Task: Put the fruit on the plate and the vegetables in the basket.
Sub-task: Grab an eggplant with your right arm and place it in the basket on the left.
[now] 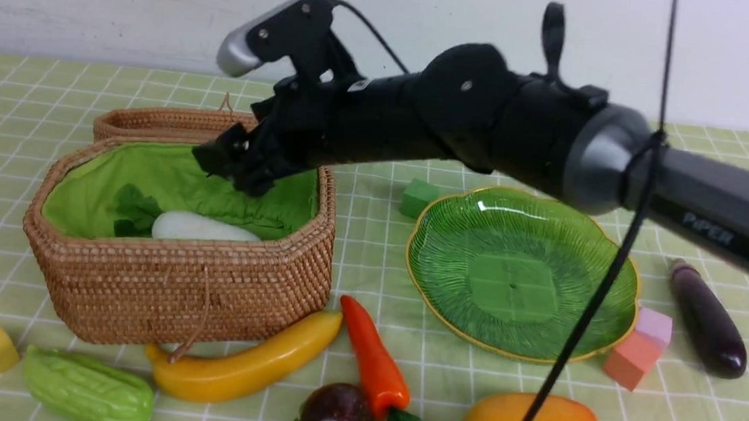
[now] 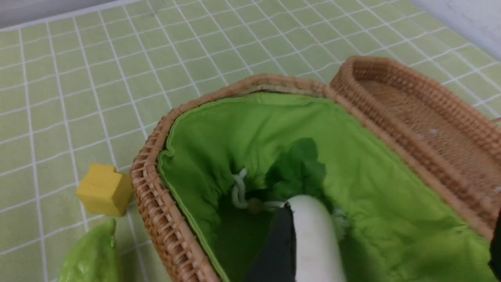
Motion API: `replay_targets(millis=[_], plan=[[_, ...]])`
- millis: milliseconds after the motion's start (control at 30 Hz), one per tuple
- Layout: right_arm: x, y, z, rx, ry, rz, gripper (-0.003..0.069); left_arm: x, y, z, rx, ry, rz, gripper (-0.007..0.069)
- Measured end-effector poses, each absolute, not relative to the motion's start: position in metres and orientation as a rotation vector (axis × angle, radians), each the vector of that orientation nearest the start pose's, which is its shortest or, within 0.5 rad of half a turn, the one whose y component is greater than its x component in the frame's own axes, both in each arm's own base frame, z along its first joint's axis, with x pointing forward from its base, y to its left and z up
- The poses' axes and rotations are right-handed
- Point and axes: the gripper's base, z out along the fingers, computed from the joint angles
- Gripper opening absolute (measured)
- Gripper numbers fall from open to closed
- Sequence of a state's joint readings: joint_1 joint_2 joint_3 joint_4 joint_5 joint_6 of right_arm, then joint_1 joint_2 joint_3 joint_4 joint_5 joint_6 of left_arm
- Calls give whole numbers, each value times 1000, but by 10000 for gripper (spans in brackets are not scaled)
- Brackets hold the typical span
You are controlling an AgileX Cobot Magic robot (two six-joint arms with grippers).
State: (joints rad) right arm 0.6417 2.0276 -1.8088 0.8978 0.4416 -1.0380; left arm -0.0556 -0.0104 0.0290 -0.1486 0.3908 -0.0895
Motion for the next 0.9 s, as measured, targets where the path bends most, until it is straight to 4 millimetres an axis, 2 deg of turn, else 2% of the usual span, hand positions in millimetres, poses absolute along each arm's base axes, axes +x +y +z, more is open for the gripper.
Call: replay_targets(millis=[67, 100, 200, 233, 300, 367, 400, 433, 467, 567, 667, 733, 800, 900], plan=[[376, 300, 330, -995, 1749, 614, 662, 52, -8, 169, -124, 1892, -246, 239], [375, 279, 350, -958, 1761, 597, 656, 52, -8, 169, -124, 1892, -246, 239], [378, 223, 386, -847, 1843, 519, 645, 52, -8, 169, -124, 1892, -246, 239], [378, 209, 391, -824, 1873, 487, 643, 52, -8, 169, -124, 1892, -246, 239], [381, 156, 406, -625, 2009, 410, 632, 52, -8, 169, -124, 1892, -246, 239], [384, 129, 407, -524, 2092, 348, 627, 52, -8, 169, -124, 1892, -246, 239], [388, 92, 402, -325, 2222, 277, 616, 52, -8, 169, -124, 1892, -246, 239], [390, 80, 399, -259, 2269, 249, 611, 52, -8, 169, -124, 1892, -246, 239], [393, 58, 389, -153, 2361, 196, 603, 52, -8, 169, -124, 1892, -246, 239], [401, 16, 352, 32, 2567, 74, 587, 52, -8, 169, -124, 1892, -246, 239], [407, -2, 306, 108, 2730, 56, 582, 52, -8, 169, -124, 1892, -246, 239], [408, -7, 275, 128, 2818, 73, 582, 52, -8, 169, -124, 1892, -246, 239], [408, -8, 250, 130, 2863, 83, 582, 52, -8, 169, -124, 1892, -246, 239], [409, -9, 226, 119, 2881, 65, 582, 52, -8, 169, -124, 1892, -246, 239]])
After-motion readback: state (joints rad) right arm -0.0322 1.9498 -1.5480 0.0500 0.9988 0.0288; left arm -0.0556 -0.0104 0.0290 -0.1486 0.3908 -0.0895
